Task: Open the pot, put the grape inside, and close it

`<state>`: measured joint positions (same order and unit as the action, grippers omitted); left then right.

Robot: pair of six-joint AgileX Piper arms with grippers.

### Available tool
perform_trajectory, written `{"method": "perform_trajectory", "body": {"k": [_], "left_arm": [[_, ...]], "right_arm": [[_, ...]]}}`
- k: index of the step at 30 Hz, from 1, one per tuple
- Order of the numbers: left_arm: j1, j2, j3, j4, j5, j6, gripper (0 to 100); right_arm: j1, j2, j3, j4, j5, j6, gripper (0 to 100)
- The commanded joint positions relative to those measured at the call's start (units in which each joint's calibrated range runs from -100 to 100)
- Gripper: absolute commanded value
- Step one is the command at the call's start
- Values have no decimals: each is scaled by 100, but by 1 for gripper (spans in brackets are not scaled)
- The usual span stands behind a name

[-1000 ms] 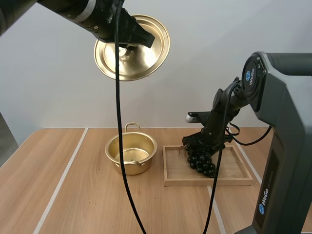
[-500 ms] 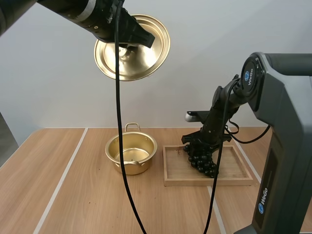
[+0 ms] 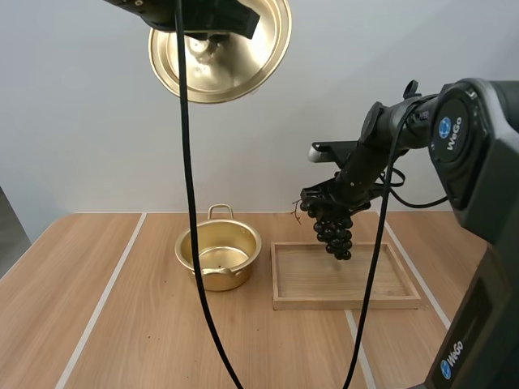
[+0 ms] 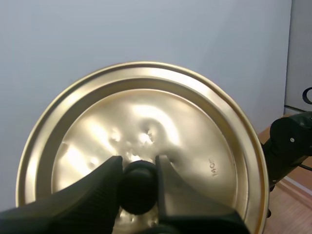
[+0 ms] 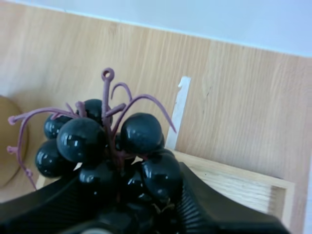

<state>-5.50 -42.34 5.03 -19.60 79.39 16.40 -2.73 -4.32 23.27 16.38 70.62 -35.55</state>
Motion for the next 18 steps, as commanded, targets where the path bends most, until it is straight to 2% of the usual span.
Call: {"method": "perform_trajectory", "body": {"k": [1,11,18], "left_arm": [[-5,-197,-107,-127,-26,5,0],[-5,-624,-383,-156,-59,-30,0],[-5,-702,-1052,-156,474,-143,0]], "right_arm": [[3,-371,-40,89,33,-61,0],[72,-954,-94,672,280,-394,0],[663,-954,-615,681,594,-324,0]]}}
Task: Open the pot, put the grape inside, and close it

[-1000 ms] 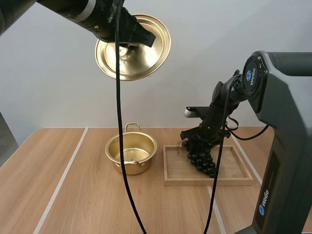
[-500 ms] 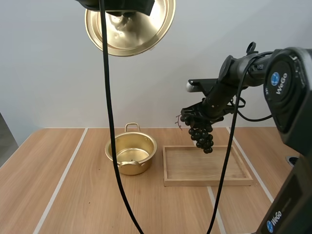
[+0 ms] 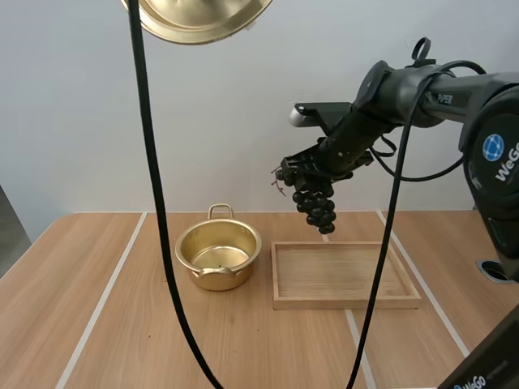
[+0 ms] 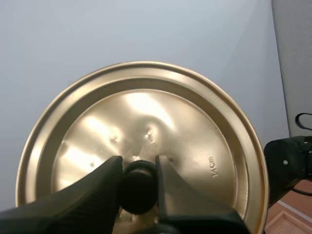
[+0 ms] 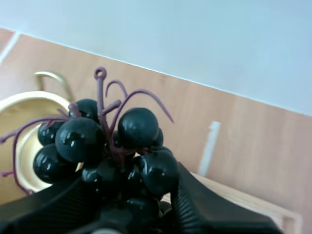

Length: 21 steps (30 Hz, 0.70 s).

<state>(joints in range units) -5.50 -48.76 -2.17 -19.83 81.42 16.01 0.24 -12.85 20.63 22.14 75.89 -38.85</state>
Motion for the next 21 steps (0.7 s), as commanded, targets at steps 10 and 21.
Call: {"method": "perform_trajectory", "body": {"k": [10,21], "left_arm": [[-5,-84,-959,-134,554,-251,0],[214,-84,-1253,-134,598,-324,0]], "right_arm": [[1150,-63,-717,105,-224,77,0],[1551,598,-717,157,-877,60,0]]}}
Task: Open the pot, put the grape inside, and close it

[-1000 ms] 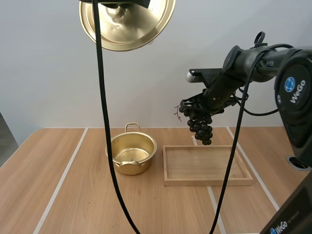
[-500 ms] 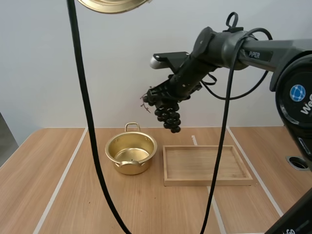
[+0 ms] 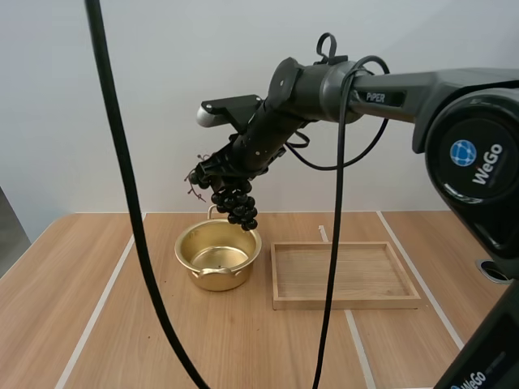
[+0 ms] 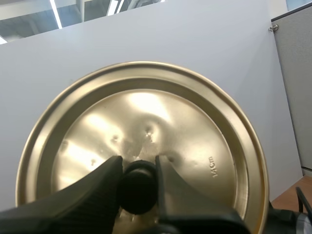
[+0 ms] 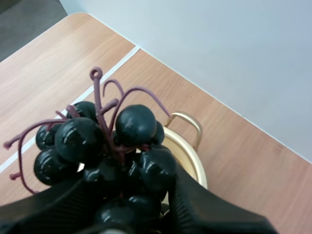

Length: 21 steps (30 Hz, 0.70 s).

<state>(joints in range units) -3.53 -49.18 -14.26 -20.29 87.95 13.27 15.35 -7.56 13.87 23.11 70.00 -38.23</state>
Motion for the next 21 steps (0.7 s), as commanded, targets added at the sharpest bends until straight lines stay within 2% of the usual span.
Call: {"method": "perform_trajectory", "body": {"k": [1,7,21], "left_arm": [[17,-43,-44,-88,-55,-50,0],[17,-43,-44,-88,5,-50,0],[17,-43,-44,-88,82,-50,0]], "right_arm": [[67,138,-41,60,-355,-2,0],[175,536,-41,60,-610,-76,0],[175,1417,-41,60,-929,-115,0]]}}
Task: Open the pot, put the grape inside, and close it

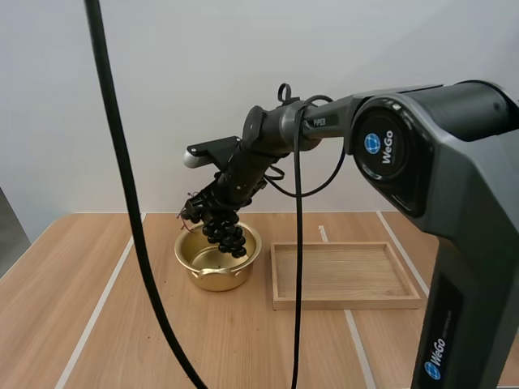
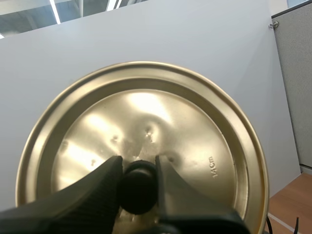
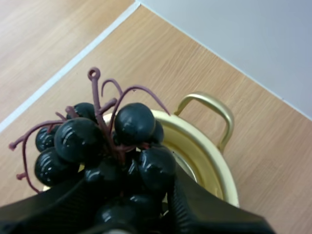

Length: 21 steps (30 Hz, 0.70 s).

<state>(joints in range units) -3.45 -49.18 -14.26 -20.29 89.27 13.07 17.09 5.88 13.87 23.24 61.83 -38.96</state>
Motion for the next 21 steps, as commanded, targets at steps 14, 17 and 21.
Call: {"method": "perform_trajectory", "body": {"k": [14,17,21], "left_arm": [[8,-43,-44,-31,-52,10,0],[8,-43,-44,-3,-52,10,0],[8,-43,-44,-3,-52,10,0]], "right_arm": [[1,657,-26,36,98,-42,0],[1,794,-26,26,98,-42,0],[1,958,-26,3,22,-42,0]]}}
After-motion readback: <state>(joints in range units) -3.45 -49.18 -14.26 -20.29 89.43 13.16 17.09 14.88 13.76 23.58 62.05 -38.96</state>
